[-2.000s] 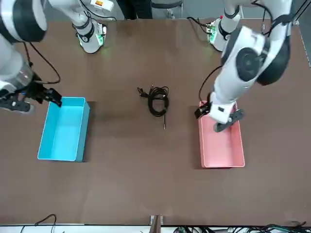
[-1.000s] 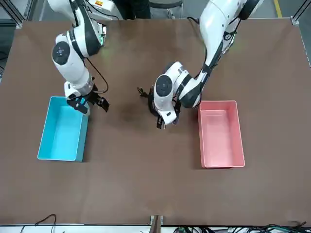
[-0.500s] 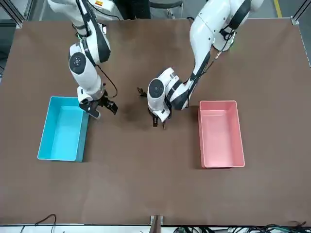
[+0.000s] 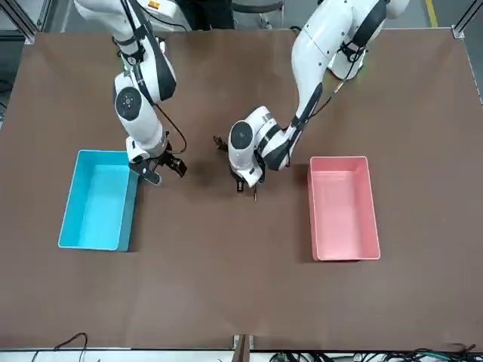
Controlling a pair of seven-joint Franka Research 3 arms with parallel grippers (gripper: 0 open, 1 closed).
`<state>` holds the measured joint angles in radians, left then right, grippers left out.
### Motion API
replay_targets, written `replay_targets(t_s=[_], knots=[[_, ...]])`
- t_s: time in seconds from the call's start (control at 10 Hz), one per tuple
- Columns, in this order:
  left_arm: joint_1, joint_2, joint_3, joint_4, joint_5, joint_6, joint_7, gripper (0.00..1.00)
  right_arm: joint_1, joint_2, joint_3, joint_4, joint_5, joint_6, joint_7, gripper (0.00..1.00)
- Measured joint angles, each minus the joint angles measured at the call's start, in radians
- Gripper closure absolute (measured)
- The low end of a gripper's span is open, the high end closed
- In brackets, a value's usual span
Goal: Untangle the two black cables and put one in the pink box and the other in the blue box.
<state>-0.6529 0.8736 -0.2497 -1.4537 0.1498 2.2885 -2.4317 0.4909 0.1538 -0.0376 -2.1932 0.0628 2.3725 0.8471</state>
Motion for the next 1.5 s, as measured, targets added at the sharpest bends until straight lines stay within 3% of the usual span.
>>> replay_targets(t_s=[0.3,0.6,1.1,1.5], knots=[[-0.017,0.003,0.007,-0.001,0.038,0.013,-0.001,0.41,0.009,0.009,0.0,0.0,0.0,0.006,0.001,0.0],[-0.025,-0.01,0.007,-0.011,0.043,0.01,-0.001,0.82,0.009,0.009,-0.001,0.0,0.0,0.006,0.001,0.0],[-0.007,-0.029,0.01,-0.004,0.043,0.003,-0.002,0.85,0.009,0.009,-0.001,0.0,0.0,0.005,0.02,0.0],[0.057,-0.151,0.0,0.007,0.024,-0.096,0.007,0.85,0.062,0.009,0.0,0.018,0.002,0.006,0.229,0.0]])
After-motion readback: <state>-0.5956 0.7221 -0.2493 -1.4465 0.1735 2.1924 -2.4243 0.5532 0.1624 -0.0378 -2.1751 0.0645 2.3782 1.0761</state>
